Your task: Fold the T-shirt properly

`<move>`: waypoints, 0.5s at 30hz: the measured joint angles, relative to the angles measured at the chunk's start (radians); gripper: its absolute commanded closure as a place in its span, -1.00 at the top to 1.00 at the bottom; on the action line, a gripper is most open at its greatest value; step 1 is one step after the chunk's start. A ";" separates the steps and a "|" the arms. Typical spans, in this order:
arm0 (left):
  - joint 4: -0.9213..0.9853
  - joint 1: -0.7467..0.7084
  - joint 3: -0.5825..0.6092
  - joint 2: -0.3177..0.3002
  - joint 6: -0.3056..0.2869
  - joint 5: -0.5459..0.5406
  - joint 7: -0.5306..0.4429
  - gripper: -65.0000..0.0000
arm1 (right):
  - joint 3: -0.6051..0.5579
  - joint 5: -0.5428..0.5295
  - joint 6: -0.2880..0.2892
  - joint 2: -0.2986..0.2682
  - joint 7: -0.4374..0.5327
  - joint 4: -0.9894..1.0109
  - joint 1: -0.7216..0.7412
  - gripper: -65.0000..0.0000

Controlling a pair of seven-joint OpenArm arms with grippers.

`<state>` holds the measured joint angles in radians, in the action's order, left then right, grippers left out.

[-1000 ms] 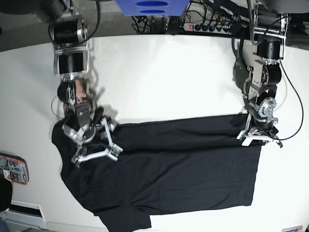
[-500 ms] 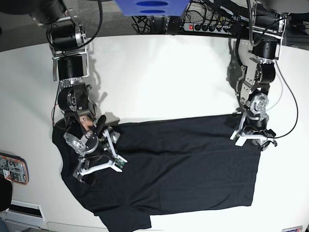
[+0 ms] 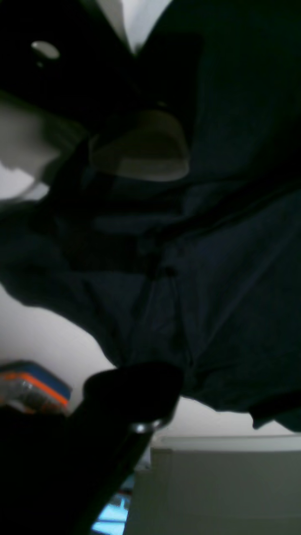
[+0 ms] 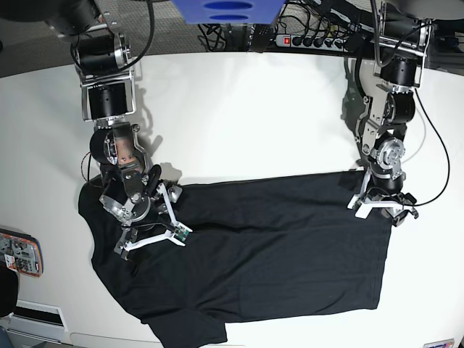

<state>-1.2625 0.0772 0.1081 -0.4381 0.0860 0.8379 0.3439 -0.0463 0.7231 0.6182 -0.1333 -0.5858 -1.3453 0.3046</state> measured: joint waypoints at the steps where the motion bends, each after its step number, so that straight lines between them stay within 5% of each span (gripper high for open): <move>1: 0.000 0.000 0.000 0.000 0.000 0.000 0.000 -0.27 | 0.000 -0.034 0.000 0.000 -0.023 0.000 0.000 1.00; 3: 0.000 0.001 0.000 0.000 0.000 0.000 0.000 -0.27 | -0.001 -0.100 0.000 -0.001 -0.059 -0.002 0.000 0.94; 9: 0.000 0.000 0.000 0.000 0.001 0.000 0.000 -0.27 | -0.003 -0.121 -0.002 -0.003 -0.072 -0.007 0.000 0.20; 15: 0.000 0.000 0.000 0.000 0.000 0.000 0.000 -0.27 | -0.006 -0.121 -0.004 -0.003 -0.072 0.001 0.004 0.04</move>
<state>-1.2625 0.0776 0.1081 -0.4385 0.0864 0.8383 0.3439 -0.0525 0.6022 0.6140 -0.1360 -0.6582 -1.3445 0.3084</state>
